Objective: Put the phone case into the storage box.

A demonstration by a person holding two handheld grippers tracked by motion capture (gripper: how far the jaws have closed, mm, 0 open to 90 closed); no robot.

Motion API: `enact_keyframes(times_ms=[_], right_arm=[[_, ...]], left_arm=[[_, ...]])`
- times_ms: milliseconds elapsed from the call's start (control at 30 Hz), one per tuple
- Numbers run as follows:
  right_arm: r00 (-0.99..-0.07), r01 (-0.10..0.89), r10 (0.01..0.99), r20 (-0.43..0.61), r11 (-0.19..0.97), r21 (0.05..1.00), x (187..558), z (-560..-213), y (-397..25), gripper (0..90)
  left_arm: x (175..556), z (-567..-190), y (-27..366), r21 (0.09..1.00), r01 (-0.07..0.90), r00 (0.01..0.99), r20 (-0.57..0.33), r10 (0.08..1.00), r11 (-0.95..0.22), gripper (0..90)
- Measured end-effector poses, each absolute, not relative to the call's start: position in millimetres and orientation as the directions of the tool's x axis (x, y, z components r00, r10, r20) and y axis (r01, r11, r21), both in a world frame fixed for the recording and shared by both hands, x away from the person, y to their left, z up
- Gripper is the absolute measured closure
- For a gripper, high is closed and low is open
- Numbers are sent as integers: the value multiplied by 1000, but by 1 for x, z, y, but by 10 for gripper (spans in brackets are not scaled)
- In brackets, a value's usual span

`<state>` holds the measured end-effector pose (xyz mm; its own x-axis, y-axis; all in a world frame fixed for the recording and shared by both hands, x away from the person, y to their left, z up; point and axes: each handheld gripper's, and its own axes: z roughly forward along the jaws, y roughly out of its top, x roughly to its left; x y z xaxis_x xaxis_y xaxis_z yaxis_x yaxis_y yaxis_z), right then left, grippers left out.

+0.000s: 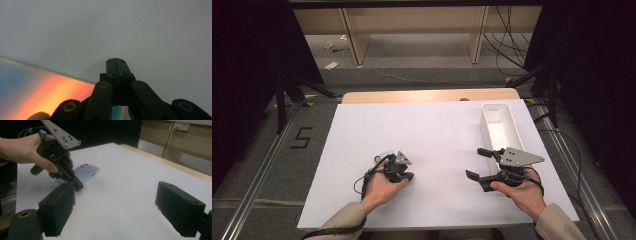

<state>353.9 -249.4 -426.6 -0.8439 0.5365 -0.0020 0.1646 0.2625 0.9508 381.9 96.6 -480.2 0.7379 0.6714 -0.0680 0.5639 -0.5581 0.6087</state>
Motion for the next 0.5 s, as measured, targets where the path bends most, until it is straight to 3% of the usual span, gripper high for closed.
enact_keyframes(times_ms=[500], right_arm=[[-844,167,537,-1,265,950,354,-427,-249,169]], left_arm=[[366,-475,122,528,628,721,-119,682,-572,898]])
